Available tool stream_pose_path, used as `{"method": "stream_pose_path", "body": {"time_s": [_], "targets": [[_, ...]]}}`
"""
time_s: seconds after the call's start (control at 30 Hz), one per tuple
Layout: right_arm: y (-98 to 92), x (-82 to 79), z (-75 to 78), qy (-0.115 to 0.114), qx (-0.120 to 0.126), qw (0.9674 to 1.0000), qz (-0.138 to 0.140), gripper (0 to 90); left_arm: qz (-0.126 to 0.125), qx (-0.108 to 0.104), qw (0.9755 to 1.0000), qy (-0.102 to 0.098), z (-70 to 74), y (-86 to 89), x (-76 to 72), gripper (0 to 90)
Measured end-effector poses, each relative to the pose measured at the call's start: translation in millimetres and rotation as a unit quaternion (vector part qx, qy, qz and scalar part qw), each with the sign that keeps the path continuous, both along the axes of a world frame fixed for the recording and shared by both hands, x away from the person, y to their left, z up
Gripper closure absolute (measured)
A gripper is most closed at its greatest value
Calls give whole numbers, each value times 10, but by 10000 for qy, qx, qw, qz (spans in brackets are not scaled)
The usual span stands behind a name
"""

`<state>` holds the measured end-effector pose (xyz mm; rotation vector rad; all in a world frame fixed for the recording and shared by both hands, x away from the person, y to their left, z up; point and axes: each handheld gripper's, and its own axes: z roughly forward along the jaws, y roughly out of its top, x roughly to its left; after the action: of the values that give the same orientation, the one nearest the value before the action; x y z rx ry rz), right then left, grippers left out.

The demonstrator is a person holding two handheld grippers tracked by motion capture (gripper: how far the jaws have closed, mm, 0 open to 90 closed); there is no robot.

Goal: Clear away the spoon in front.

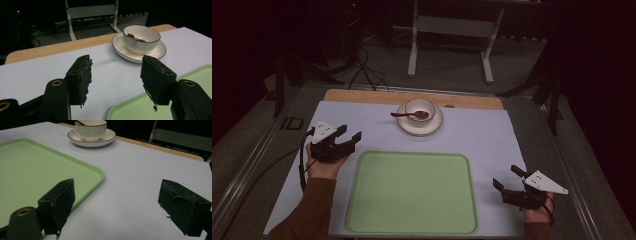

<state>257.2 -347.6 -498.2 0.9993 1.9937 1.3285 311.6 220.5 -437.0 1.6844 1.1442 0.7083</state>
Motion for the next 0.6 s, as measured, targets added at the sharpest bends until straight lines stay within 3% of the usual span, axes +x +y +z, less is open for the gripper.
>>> {"method": "stream_pose_path", "body": {"time_s": [0.47,0.53,0.57,0.6], "targets": [[-4,-1,3,8,-1,10000,-5,138,-233,2,9997,108,70,-275,444,413],[-4,0,3,9,-6,10000,1,138,-233,2,9997,108,70,-275,444,415],[-3,1,3,10,-7,10000,4,138,-262,-29,9995,168,59,-330,559,418],[-3,0,2,11,-6,10000,3,138,-262,-29,9995,168,59,-330,559,419]]}}
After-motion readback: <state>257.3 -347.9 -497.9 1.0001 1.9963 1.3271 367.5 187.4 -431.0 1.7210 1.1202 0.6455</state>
